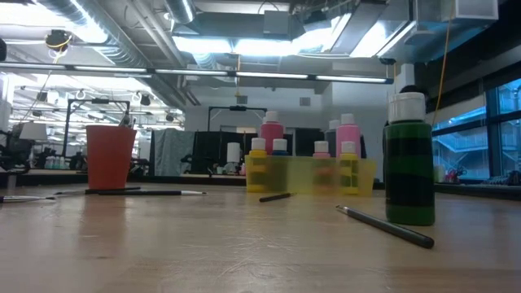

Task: Pick & Place Paint Supplies
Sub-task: Put the small yellow paint bottle into the yellow bin

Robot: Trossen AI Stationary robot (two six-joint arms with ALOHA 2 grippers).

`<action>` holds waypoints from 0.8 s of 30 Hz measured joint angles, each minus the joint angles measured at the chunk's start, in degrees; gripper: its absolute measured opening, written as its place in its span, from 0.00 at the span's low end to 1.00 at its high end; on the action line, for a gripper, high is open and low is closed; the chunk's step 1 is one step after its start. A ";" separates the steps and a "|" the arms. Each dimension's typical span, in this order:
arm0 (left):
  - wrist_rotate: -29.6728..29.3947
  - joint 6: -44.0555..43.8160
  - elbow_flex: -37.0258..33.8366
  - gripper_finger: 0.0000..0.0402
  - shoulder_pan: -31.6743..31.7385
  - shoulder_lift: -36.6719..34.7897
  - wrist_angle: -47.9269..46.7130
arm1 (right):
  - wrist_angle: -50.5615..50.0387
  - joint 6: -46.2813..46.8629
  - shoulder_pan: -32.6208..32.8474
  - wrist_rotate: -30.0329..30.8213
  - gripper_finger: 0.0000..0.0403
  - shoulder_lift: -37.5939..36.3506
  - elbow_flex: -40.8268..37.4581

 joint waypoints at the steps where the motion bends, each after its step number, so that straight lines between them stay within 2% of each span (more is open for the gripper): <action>1: 0.00 0.00 0.00 0.48 -0.01 0.00 0.06 | 0.00 0.00 0.00 0.00 0.66 0.00 0.00; 6: -0.21 0.06 0.00 0.47 0.01 1.29 0.40 | 0.00 0.00 0.00 0.00 0.66 0.00 0.00; 15: 0.04 -0.13 0.15 0.35 0.01 3.78 2.35 | 0.25 0.12 0.00 -0.20 0.66 0.00 0.00; 24: 1.51 -1.58 0.02 0.34 0.45 2.69 0.88 | 0.03 1.52 -0.07 -1.17 0.66 0.00 -0.02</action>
